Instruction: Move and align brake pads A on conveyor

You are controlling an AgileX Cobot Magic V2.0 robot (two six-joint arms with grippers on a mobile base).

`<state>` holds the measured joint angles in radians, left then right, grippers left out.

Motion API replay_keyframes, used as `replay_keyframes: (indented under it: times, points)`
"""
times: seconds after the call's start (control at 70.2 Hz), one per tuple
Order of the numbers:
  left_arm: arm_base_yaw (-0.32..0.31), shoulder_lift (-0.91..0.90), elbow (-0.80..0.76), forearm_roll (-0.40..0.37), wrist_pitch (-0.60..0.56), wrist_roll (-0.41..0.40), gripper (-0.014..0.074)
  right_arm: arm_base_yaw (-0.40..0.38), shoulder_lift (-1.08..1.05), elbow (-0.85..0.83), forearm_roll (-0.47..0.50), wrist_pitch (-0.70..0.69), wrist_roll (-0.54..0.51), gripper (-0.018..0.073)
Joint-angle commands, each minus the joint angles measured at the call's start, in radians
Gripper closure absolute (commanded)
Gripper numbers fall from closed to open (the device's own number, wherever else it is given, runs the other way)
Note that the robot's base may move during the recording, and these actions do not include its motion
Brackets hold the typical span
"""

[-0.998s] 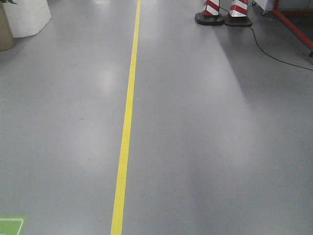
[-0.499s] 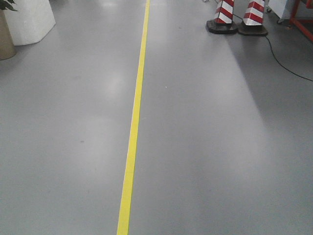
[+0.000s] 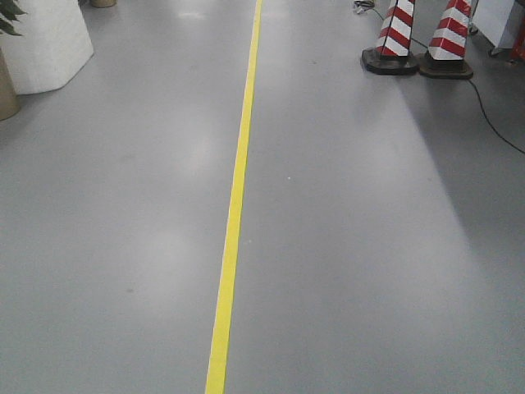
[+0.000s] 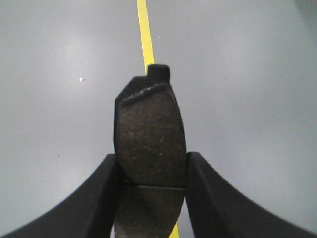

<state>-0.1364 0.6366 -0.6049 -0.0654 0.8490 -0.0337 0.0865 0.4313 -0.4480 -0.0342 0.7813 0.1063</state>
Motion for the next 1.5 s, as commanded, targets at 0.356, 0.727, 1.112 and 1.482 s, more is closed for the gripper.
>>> replay_keyframes:
  times: [0.356, 0.727, 1.112, 1.482]
  points:
    - [-0.004, -0.005, -0.028, -0.008, -0.073, -0.008, 0.0603, -0.002, 0.005, -0.029, -0.009, -0.081, -0.009, 0.0552]
    - [-0.004, -0.005, -0.028, -0.008, -0.073, -0.008, 0.0603, -0.002, 0.005, -0.029, -0.009, -0.081, -0.009, 0.0552]
    - [-0.004, -0.005, -0.028, -0.008, -0.073, -0.008, 0.0603, -0.002, 0.005, -0.029, -0.009, -0.081, -0.009, 0.0552]
    - [-0.004, -0.005, -0.028, -0.008, -0.073, -0.008, 0.0603, -0.002, 0.005, -0.029, -0.009, -0.081, -0.009, 0.0552]
